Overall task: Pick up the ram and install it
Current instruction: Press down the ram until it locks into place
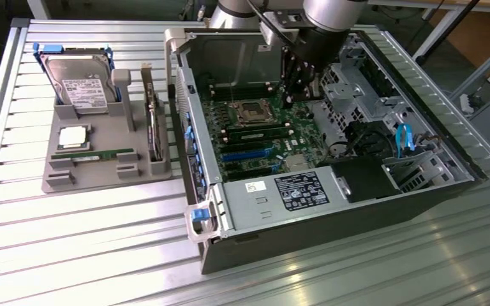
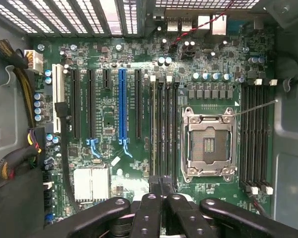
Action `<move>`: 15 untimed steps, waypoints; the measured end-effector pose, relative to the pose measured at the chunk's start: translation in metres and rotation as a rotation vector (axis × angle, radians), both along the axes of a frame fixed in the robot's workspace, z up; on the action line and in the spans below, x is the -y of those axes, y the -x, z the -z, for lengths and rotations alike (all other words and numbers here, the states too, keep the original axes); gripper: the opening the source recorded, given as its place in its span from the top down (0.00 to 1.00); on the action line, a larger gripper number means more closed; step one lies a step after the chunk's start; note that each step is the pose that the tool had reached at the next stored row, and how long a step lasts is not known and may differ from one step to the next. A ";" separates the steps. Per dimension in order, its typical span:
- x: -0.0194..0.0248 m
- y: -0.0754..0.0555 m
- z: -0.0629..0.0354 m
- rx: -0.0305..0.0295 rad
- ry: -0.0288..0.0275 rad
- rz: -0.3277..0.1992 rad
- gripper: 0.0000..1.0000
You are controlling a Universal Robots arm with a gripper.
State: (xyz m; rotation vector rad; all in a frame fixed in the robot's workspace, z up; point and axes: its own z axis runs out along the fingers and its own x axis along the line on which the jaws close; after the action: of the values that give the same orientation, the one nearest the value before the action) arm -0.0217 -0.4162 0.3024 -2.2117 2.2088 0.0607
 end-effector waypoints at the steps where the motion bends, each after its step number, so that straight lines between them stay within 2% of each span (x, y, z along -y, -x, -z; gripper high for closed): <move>1: 0.0000 0.000 0.0031 0.0000 0.0000 0.000 0.91; 6: 0.0000 0.000 0.0201 0.0000 0.0000 0.000 0.91; 15: 0.0000 0.000 0.0394 0.0000 0.0000 0.000 0.91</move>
State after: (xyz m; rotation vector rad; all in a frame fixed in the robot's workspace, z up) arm -0.0217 -0.4162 0.2629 -2.2116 2.2088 0.0607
